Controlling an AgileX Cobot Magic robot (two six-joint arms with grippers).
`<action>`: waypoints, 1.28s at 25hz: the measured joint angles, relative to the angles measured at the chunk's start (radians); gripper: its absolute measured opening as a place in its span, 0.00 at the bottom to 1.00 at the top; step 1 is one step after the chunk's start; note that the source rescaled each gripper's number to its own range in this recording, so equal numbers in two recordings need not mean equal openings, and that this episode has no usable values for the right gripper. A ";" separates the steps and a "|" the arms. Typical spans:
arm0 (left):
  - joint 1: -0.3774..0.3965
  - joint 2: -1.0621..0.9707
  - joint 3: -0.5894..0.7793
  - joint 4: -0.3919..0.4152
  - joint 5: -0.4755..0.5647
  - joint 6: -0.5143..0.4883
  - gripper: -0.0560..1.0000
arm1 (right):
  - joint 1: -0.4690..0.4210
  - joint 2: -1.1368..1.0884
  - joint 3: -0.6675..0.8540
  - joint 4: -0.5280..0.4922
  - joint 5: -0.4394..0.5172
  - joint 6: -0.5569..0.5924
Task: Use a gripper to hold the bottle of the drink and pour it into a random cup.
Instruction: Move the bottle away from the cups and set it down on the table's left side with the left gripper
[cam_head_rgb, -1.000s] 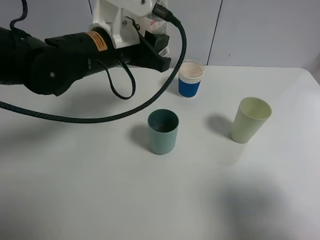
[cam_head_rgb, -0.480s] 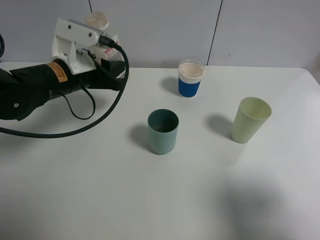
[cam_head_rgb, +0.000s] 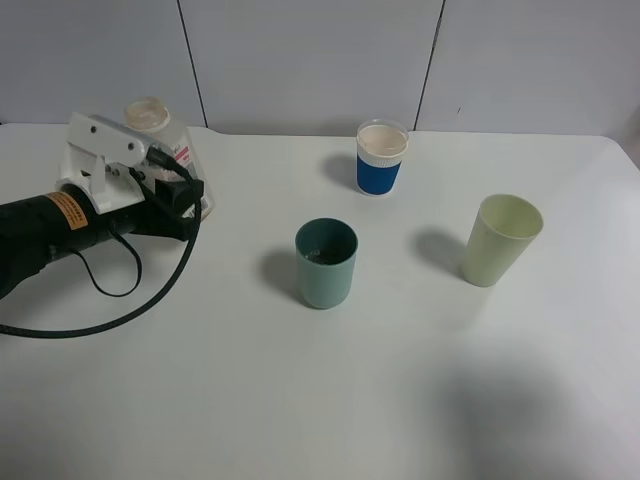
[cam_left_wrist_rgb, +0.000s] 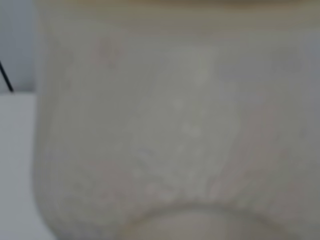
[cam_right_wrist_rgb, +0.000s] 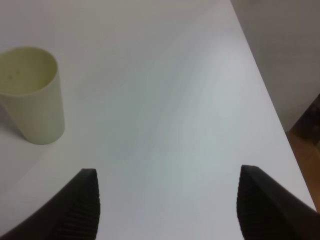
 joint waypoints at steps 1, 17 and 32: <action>0.009 0.016 0.004 0.012 -0.013 0.003 0.05 | 0.000 0.000 0.000 0.000 0.000 0.000; 0.025 0.258 0.011 0.040 -0.207 0.123 0.05 | 0.000 0.000 0.000 0.000 0.000 0.000; 0.025 0.270 0.011 0.067 -0.237 0.123 0.54 | 0.000 0.000 0.000 0.000 0.000 0.000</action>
